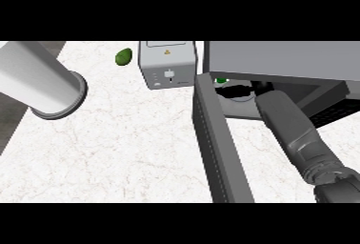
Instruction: Pick up the milk, place it into the microwave and close the microwave
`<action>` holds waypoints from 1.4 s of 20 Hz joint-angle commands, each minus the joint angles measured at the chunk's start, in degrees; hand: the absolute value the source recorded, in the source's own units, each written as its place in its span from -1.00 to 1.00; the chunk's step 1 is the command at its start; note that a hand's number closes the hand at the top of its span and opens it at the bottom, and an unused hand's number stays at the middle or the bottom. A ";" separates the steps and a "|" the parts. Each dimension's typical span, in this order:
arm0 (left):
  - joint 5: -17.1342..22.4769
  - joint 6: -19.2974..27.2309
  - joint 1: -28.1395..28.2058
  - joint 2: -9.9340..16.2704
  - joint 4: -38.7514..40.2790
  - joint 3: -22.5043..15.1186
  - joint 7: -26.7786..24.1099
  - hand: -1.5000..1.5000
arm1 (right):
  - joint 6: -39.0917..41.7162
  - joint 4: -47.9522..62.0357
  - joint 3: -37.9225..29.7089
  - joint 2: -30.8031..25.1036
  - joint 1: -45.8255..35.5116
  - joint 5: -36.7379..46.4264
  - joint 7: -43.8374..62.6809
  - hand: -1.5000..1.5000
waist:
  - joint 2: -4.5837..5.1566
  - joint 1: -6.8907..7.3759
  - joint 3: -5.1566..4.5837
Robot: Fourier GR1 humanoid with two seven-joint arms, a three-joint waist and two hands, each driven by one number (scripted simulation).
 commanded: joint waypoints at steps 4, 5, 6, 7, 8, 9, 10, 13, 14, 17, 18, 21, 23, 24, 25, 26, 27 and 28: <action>-4.50 1.99 -0.55 -2.35 -4.84 -4.96 3.69 -1.00 | 10.84 -0.47 -1.34 -1.50 2.73 -1.69 -2.91 -1.00 | -1.26 -2.30 -0.08; -7.59 1.07 -0.51 -3.40 -3.85 -7.39 1.40 -1.00 | 11.16 -0.23 -1.68 -2.24 3.80 -1.91 -4.18 -1.00 | -1.02 -1.65 -0.06; -9.16 2.26 0.69 -4.42 -5.11 -8.52 2.66 -1.00 | 11.98 -0.92 -1.65 -1.43 4.27 -2.09 -4.20 -1.00 | -1.47 -2.46 -0.09; -9.01 0.12 1.74 -3.90 -4.54 -8.73 0.46 -1.00 | 11.73 -0.93 -1.64 -1.34 5.72 -2.07 -5.19 -1.00 | -1.51 -2.30 -0.11; -8.31 1.55 1.86 -3.97 -7.22 -8.53 3.31 -1.00 | 13.93 -1.68 -1.07 -1.47 6.29 -1.78 -5.10 -1.00 | -1.81 -3.17 -0.13; -10.53 0.82 1.44 -4.08 -4.37 -9.24 1.99 -1.00 | 12.58 -2.21 -0.85 0.31 5.96 -1.70 -3.74 -1.00 | -1.90 -3.27 -0.16; -11.30 3.62 -2.99 -4.56 -4.10 -10.71 4.92 -1.00 | 14.96 -1.79 -0.72 -1.24 7.42 -1.56 -4.85 -1.00 | -1.71 -3.58 -0.14; -14.25 4.13 -4.75 -4.60 -4.32 -12.79 6.46 -1.00 | 18.00 -4.16 -0.98 -1.55 10.86 -2.46 -7.66 -1.00 | -2.08 -4.38 -0.17; -16.83 4.73 -2.52 -4.60 -4.26 -16.69 3.81 -1.00 | 19.43 -4.32 -0.98 -3.24 12.30 -2.51 -8.32 -1.00 | -2.17 -4.25 -0.17; -14.92 6.21 -7.11 -4.61 -5.31 -16.72 10.72 -1.00 | 21.81 -7.00 0.03 -2.59 15.77 -2.56 -7.46 -1.00 | -2.41 -5.26 -0.22; -18.38 9.28 -8.60 -4.62 -3.83 -21.48 10.37 -1.00 | 21.06 -7.17 0.55 -3.16 17.25 -2.00 -8.02 -1.00 | -2.38 -5.32 -0.21; -17.19 9.06 -14.27 -4.62 -1.30 -21.04 15.69 -1.00 | 26.14 -9.56 0.92 -3.30 20.15 -2.92 -8.13 -1.00 | -2.48 -6.55 -0.25; -17.90 9.14 -14.24 -4.62 -2.42 -23.20 17.92 1.00 | 27.89 -12.89 1.11 -2.76 23.01 -3.83 -9.69 -1.00 | -2.68 -6.74 -0.25; -19.88 7.92 -17.33 -4.59 1.34 -21.95 17.51 1.00 | 28.29 -13.59 1.10 -2.94 23.14 -4.15 -8.59 -1.00 | -2.52 -6.46 -0.25; -21.75 10.03 -18.68 -4.62 1.82 -23.51 18.30 1.00 | 29.80 -14.96 0.98 -4.23 25.02 -4.75 -9.51 -1.00 | -2.77 -7.62 -0.27; -22.22 8.02 -16.46 -3.77 0.36 -23.82 18.57 1.00 | 27.41 -16.06 2.20 -2.83 29.21 -3.80 -11.82 -1.00 | -2.77 -6.96 -0.25; -22.54 9.27 -18.03 -4.62 2.04 -24.74 20.19 1.00 | 30.29 -18.87 2.22 -4.52 28.87 -4.67 -9.80 -1.00 | -2.89 -7.34 -0.29; -21.49 8.87 -19.78 -4.58 0.05 -23.94 22.22 1.00 | 30.82 -20.53 2.00 -5.68 30.87 -5.31 -10.31 -1.00 | -2.73 -6.91 -0.27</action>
